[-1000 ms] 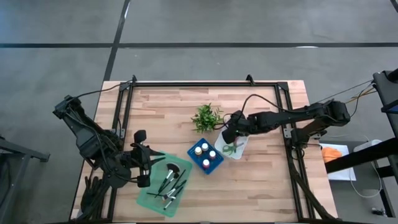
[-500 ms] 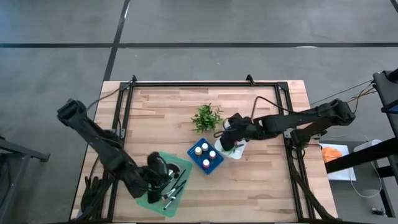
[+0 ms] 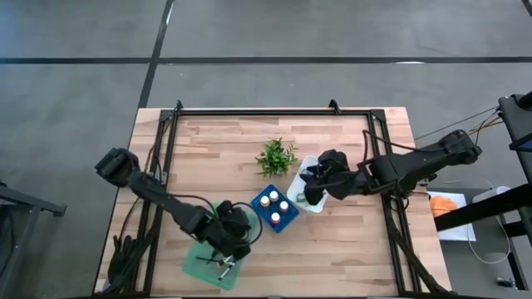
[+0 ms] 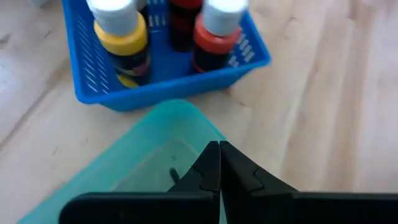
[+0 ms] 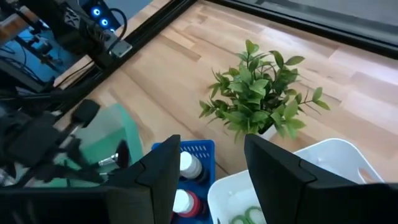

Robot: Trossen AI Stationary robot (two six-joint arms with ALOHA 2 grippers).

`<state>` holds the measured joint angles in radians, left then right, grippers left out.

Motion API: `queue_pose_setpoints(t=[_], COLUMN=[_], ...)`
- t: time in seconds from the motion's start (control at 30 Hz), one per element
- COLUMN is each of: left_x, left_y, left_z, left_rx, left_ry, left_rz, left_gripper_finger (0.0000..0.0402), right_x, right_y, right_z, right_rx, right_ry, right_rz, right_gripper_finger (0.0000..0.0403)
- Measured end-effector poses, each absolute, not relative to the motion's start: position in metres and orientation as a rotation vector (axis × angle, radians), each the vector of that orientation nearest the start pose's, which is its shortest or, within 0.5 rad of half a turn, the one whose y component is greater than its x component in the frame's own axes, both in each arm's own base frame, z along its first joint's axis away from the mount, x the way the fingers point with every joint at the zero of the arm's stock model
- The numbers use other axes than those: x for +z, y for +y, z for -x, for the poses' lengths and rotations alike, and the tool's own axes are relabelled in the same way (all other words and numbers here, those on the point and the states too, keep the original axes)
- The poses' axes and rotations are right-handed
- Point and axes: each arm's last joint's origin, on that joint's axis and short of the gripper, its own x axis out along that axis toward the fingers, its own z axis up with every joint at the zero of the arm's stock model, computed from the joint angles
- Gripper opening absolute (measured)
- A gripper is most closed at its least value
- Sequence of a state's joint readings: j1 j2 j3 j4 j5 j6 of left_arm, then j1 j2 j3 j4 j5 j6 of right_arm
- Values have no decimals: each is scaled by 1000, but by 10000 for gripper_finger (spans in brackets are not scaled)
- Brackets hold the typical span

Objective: Pick & Place Paint Supplies
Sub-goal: Adjust the green bin

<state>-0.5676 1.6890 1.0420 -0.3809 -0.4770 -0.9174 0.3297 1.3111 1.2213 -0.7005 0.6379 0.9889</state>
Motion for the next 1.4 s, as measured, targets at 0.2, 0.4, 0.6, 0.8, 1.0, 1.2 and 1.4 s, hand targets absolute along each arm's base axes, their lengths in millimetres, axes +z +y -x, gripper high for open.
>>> queue_pose_setpoints(t=[0.2, 0.4, 0.6, 0.8, 1.0, 1.2, 1.4], left_x=[180, 181, 181, 174, 170, 156, 152], left_y=[-151, -139, -141, -142, -138, -141, -140], left_z=[-299, -307, -306, -302, -301, -313, -314], left_rx=[380, 380, 369, 362, 367, 319, 363], left_ry=[812, 807, 819, 849, 859, 857, 841], left_rz=[367, 356, 387, 380, 374, 399, 417], left_gripper_finger=[1, 1, 0, 0, 0, 0, 0], right_x=[333, 331, 331, 331, 331, 331, 331], right_y=[71, 74, 77, 78, 78, 79, 81], right_z=[-252, -252, -251, -250, -250, -250, -249], right_rx=[-590, -584, -574, -571, -569, -561, -555], right_ry=[475, 482, 484, 485, 486, 489, 490], right_rz=[-566, -560, -554, -552, -548, -539, -541], right_gripper_finger=[178, 178, 178, 178, 178, 178, 178])
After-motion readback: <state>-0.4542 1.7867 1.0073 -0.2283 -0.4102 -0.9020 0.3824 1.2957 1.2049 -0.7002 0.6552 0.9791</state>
